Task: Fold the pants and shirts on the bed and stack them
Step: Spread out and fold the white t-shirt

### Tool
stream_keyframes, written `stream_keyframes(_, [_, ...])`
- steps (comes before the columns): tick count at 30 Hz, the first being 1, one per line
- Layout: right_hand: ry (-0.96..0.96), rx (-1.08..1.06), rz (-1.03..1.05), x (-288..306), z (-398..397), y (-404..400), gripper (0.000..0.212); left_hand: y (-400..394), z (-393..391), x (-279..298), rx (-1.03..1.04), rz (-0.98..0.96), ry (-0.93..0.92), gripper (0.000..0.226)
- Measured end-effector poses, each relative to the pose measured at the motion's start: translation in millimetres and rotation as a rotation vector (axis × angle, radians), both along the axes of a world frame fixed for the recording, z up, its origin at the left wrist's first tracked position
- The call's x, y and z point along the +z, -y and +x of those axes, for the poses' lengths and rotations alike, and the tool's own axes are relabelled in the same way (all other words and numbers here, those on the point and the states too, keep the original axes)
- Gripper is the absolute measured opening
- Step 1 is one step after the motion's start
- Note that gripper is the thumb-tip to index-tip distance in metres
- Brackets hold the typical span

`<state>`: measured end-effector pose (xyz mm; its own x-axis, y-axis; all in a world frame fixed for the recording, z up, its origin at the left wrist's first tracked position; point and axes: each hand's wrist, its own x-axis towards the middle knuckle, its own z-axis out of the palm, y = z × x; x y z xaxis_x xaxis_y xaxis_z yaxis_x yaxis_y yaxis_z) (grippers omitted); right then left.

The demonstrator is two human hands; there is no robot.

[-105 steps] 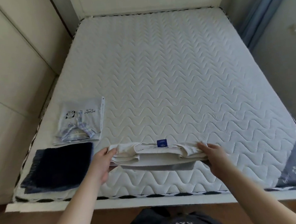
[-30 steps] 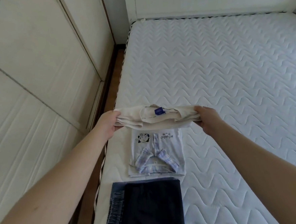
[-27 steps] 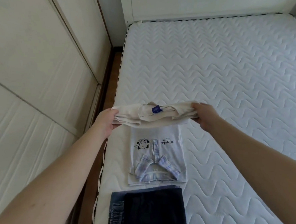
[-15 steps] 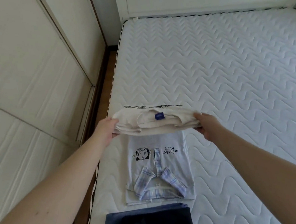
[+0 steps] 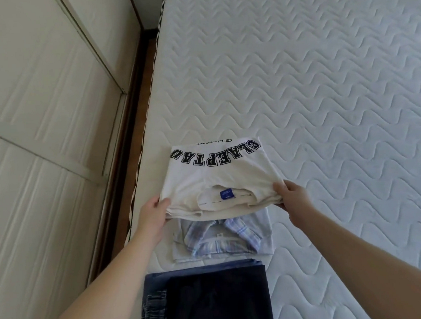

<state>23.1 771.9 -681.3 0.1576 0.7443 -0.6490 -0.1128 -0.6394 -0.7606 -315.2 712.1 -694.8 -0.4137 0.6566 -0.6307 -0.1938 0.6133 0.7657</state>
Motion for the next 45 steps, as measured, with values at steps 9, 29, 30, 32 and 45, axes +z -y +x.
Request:
stream_keyframes(9, [0.052, 0.003, -0.098, -34.4, 14.8, 69.7, 0.012, 74.8, -1.3, -28.2, -0.045, -0.049, 0.021, 0.015])
stream_keyframes(29, [0.702, 0.603, -0.233, -125.2, 29.2, 91.1, 0.034, 92.8, -8.9, -106.1, -0.391, -0.345, -0.295, 0.046])
stream_keyframes(30, [0.618, 0.514, -0.209, -125.1, 26.8, 89.7, 0.046, 87.5, -9.2, -106.7, -0.352, -0.341, -0.249, 0.042])
stream_keyframes(32, [0.504, 0.368, -0.211, -124.0, 19.8, 80.6, 0.060, 75.4, -12.2, -109.3, -0.315, -0.331, -0.206, 0.045])
stream_keyframes(45, [0.542, 0.424, -0.101, -141.2, 0.4, -16.3, 0.051, 9.5, -29.4, -129.2, -0.254, -0.217, -0.091, 0.031])
